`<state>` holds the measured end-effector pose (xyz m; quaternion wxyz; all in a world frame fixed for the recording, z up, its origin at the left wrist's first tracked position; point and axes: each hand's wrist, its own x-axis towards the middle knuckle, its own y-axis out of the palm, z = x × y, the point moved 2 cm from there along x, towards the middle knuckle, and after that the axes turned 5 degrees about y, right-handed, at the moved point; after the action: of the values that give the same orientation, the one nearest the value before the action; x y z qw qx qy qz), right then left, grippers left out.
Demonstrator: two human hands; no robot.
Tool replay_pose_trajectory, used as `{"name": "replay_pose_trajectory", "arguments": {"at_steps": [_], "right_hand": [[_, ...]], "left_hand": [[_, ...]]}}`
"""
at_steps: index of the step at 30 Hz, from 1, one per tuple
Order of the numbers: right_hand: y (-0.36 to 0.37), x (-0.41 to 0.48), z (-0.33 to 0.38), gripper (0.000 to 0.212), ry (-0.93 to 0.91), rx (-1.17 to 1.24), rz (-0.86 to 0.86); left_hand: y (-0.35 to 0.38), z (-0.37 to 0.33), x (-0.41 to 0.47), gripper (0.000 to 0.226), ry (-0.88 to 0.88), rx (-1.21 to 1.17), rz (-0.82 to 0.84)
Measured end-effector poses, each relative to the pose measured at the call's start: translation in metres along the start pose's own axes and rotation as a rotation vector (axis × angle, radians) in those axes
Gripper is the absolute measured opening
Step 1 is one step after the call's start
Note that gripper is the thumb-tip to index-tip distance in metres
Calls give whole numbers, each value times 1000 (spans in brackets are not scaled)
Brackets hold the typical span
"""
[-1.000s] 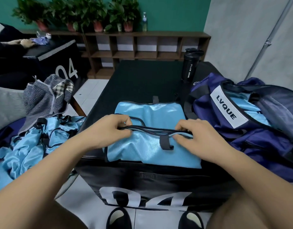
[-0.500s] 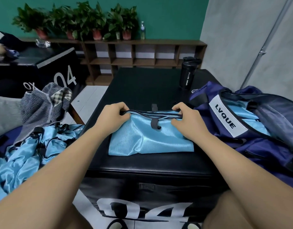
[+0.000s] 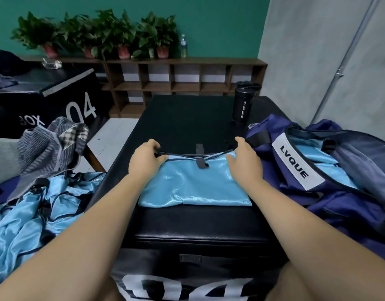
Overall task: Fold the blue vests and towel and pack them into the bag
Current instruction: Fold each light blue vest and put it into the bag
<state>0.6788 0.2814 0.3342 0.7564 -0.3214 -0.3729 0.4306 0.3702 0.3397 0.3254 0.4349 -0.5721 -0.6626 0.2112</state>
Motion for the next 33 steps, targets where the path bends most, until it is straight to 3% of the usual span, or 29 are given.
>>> {"name": "replay_pose_trajectory", "arguments": {"at_steps": [4,7,11,15,21,26,33], "right_hand": [[-2,-7,5,64,-140,-186,-95],[-4,-15,15,52,-304,-261,-167],[11,-28,21,16,-555,-215,-30],[27,-31,22,4,-610,-165,137],[35,-35,31,68,-524,-188,337],[40,-34,29,74,-426,-232,412],[37,-27,21,73,-383,-194,375]], "left_hand": [[-4,-3,0,43,33,174,-78],[-8,-20,-6,31,180,214,-92],[-1,-46,-19,18,339,161,61],[16,-56,-31,12,383,108,208],[33,-47,-40,20,421,42,311],[33,-33,-45,45,405,72,360],[20,-16,-52,67,342,180,347]]}}
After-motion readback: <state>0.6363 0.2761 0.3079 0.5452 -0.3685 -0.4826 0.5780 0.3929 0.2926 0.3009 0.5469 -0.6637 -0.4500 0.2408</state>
